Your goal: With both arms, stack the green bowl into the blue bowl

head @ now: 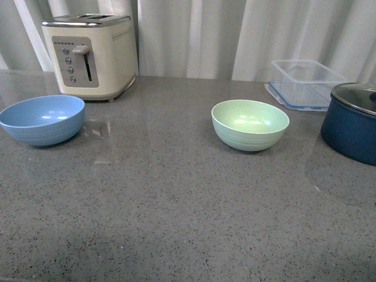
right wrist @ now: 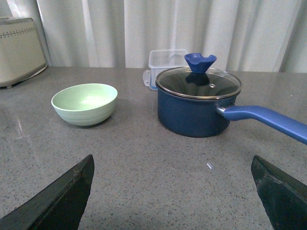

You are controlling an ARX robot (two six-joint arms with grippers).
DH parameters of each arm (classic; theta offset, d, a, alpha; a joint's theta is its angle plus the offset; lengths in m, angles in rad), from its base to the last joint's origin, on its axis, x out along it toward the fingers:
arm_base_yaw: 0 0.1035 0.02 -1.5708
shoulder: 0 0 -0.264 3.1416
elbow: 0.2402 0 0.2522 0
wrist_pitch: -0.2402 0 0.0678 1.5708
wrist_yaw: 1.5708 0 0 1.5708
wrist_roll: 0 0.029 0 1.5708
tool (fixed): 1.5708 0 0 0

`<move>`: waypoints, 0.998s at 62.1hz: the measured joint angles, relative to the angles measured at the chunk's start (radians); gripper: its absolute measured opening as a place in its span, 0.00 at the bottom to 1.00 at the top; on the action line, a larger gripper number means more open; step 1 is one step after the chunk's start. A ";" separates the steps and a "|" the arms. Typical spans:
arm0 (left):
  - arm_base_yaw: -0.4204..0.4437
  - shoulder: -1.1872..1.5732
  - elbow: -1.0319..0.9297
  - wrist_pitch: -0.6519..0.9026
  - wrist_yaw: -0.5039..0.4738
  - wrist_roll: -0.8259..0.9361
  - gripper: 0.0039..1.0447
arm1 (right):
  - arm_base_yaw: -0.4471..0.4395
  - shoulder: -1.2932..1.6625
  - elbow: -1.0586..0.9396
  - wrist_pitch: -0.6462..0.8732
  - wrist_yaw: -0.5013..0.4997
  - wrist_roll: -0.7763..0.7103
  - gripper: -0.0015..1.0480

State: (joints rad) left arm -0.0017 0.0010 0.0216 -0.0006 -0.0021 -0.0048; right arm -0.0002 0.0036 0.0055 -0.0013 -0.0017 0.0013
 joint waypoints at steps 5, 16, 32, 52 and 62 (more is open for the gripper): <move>0.000 0.000 0.000 0.000 0.000 0.000 0.94 | 0.000 0.000 0.000 0.000 0.000 0.000 0.90; 0.000 0.000 0.000 0.000 0.000 0.000 0.94 | 0.000 0.000 0.000 0.000 0.000 0.000 0.90; -0.001 0.001 0.000 0.000 -0.008 0.000 0.94 | 0.000 0.000 0.000 0.000 0.000 0.000 0.90; 0.049 0.311 0.219 0.076 -0.234 -0.036 0.94 | 0.000 0.000 0.000 0.000 0.000 0.000 0.90; 0.163 0.555 0.399 0.082 -0.153 -0.090 0.94 | 0.000 0.000 0.000 0.000 0.000 0.000 0.90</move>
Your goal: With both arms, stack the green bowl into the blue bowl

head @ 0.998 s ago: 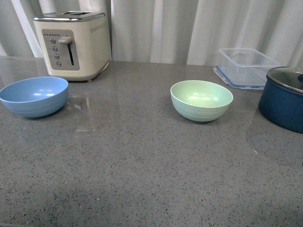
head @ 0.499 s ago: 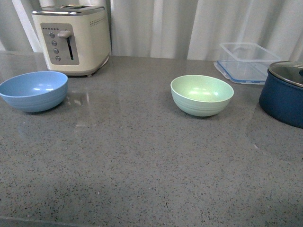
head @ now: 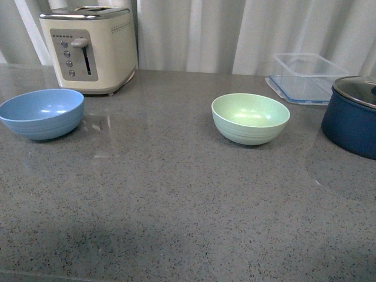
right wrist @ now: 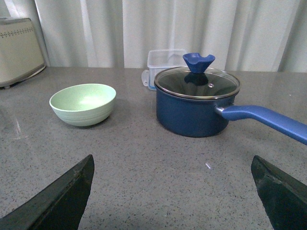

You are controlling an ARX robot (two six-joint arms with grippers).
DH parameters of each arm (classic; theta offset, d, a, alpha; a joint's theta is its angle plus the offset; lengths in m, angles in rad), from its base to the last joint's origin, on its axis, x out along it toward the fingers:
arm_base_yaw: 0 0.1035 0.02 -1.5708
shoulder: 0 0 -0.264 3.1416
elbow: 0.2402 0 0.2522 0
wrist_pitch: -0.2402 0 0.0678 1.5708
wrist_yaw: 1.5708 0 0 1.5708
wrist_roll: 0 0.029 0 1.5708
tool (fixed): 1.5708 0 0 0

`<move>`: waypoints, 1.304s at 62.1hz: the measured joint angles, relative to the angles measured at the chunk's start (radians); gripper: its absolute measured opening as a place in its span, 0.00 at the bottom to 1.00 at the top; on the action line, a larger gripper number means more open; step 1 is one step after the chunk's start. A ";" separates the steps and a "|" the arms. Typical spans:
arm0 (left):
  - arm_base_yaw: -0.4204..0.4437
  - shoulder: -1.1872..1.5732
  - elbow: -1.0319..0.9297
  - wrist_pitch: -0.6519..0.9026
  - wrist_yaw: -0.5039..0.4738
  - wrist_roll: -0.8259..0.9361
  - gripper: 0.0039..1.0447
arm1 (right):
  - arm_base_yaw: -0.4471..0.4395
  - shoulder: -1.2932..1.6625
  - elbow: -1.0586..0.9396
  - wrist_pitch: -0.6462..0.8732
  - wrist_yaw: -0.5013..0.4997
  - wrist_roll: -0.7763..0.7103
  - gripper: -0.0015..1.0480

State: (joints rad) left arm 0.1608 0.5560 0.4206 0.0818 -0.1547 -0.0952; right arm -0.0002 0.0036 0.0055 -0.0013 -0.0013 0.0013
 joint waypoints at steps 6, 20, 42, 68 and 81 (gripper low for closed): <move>0.034 0.165 0.128 0.005 0.062 -0.045 0.94 | 0.000 0.000 0.000 0.000 0.000 0.000 0.90; 0.029 0.544 0.444 -0.095 0.095 -0.153 0.94 | 0.000 0.000 0.000 0.000 0.000 0.000 0.90; 0.022 1.081 0.858 -0.327 0.162 -0.273 0.94 | 0.000 0.000 0.000 0.000 0.000 0.000 0.90; -0.006 1.367 1.020 -0.388 0.105 -0.280 0.94 | 0.000 0.000 0.000 0.000 0.000 0.000 0.90; -0.015 1.450 1.057 -0.363 0.105 -0.281 0.94 | 0.000 0.000 0.000 0.000 0.000 0.000 0.90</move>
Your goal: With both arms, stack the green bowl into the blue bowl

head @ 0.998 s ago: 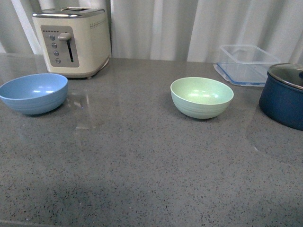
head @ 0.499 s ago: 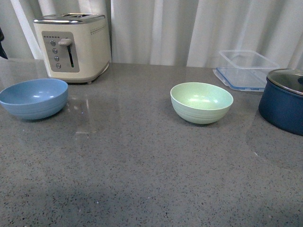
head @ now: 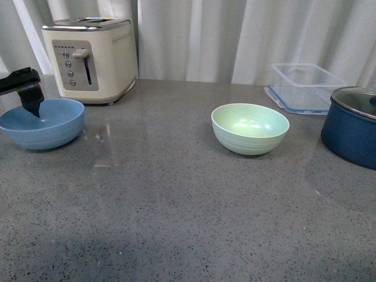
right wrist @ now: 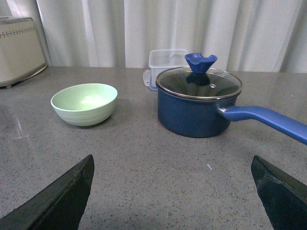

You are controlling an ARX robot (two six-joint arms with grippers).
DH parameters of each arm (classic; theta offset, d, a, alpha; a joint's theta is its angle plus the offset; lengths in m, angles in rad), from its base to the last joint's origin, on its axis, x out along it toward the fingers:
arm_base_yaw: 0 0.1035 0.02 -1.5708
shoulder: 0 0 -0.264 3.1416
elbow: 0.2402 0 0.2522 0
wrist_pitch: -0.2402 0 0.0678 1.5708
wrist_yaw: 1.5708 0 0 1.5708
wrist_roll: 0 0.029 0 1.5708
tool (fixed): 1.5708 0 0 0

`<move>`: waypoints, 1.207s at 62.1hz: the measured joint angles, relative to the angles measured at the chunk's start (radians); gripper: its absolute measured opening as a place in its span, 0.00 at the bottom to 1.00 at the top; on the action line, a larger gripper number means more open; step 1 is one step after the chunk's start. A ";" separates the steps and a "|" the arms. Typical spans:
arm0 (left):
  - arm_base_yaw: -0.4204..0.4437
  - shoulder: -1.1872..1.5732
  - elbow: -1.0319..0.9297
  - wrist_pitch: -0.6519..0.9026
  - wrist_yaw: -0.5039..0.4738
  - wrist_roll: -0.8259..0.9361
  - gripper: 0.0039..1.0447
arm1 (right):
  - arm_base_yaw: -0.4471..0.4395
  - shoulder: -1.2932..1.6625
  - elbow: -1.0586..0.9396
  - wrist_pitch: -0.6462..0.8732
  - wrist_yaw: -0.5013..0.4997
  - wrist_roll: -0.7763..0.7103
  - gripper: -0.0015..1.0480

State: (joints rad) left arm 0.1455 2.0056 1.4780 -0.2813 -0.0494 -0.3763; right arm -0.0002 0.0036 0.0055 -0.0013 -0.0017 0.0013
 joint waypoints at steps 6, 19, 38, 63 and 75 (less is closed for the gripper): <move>-0.005 0.017 0.000 0.002 -0.003 0.000 0.84 | 0.000 0.000 0.000 0.000 0.000 0.000 0.90; -0.010 0.028 0.000 0.002 0.005 0.000 0.54 | 0.000 0.000 0.000 0.000 0.000 0.000 0.90; -0.018 -0.003 -0.007 -0.001 0.039 -0.003 0.07 | 0.000 0.000 0.000 0.000 0.000 0.000 0.90; -0.232 -0.083 0.036 -0.022 0.052 -0.054 0.03 | 0.000 0.000 0.000 0.000 0.000 0.000 0.90; -0.334 -0.017 0.124 -0.050 0.041 -0.077 0.03 | 0.000 0.000 0.000 0.000 0.000 0.000 0.90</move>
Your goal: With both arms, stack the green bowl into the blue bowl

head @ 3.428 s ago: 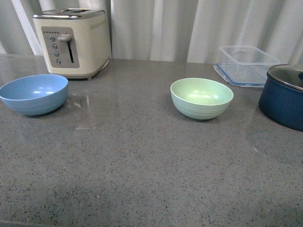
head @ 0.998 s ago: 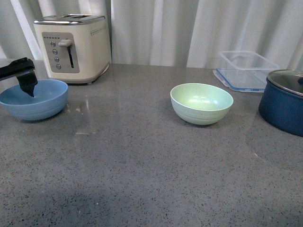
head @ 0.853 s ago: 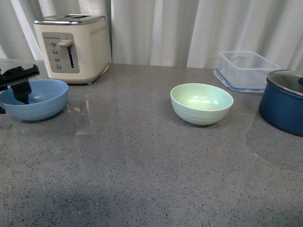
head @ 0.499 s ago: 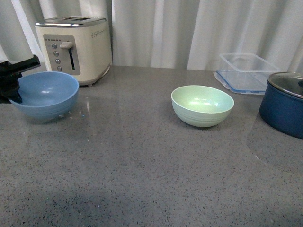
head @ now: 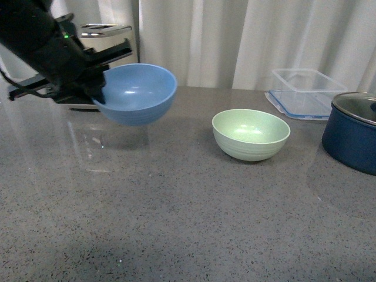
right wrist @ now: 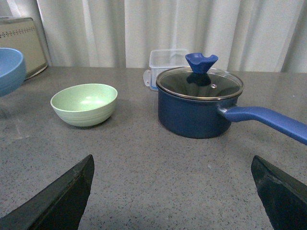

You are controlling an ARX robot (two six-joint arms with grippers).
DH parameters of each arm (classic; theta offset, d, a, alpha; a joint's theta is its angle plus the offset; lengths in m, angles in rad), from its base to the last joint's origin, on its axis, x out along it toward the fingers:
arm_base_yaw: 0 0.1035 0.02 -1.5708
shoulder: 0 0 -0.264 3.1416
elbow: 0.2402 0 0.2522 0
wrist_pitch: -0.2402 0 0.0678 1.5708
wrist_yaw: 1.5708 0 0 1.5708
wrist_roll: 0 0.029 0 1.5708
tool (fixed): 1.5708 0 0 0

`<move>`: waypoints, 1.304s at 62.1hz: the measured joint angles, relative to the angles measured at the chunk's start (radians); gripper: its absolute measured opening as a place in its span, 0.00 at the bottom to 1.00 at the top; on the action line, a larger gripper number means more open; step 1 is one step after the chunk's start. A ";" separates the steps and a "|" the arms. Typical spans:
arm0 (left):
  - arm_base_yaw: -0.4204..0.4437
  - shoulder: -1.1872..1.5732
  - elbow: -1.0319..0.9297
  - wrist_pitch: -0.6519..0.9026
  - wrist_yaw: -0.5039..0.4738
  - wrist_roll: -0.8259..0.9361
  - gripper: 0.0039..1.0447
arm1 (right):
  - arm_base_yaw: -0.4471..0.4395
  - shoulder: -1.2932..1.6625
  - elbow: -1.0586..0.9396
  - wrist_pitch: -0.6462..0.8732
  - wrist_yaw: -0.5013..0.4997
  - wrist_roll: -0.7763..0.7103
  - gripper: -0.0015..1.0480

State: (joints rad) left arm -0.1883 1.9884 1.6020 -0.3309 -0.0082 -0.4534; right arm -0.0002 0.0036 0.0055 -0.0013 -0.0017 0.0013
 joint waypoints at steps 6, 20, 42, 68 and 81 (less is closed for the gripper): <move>-0.025 0.037 0.026 -0.010 -0.011 -0.005 0.03 | 0.000 0.000 0.000 0.000 0.000 0.000 0.90; -0.039 0.099 0.040 -0.026 -0.042 -0.013 0.03 | 0.000 0.000 0.000 0.000 0.000 0.000 0.90; -0.039 0.121 0.042 -0.029 -0.006 -0.024 0.20 | 0.000 0.000 0.000 0.000 0.000 0.000 0.90; -0.021 -0.414 -0.369 0.691 -0.183 0.320 0.71 | 0.000 0.000 0.000 0.000 0.000 0.000 0.90; 0.036 -0.597 -0.797 0.942 -0.141 0.427 0.33 | 0.000 0.000 0.000 0.000 0.000 0.000 0.90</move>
State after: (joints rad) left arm -0.1524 1.3918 0.8055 0.6109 -0.1493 -0.0265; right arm -0.0002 0.0036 0.0055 -0.0013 -0.0017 0.0013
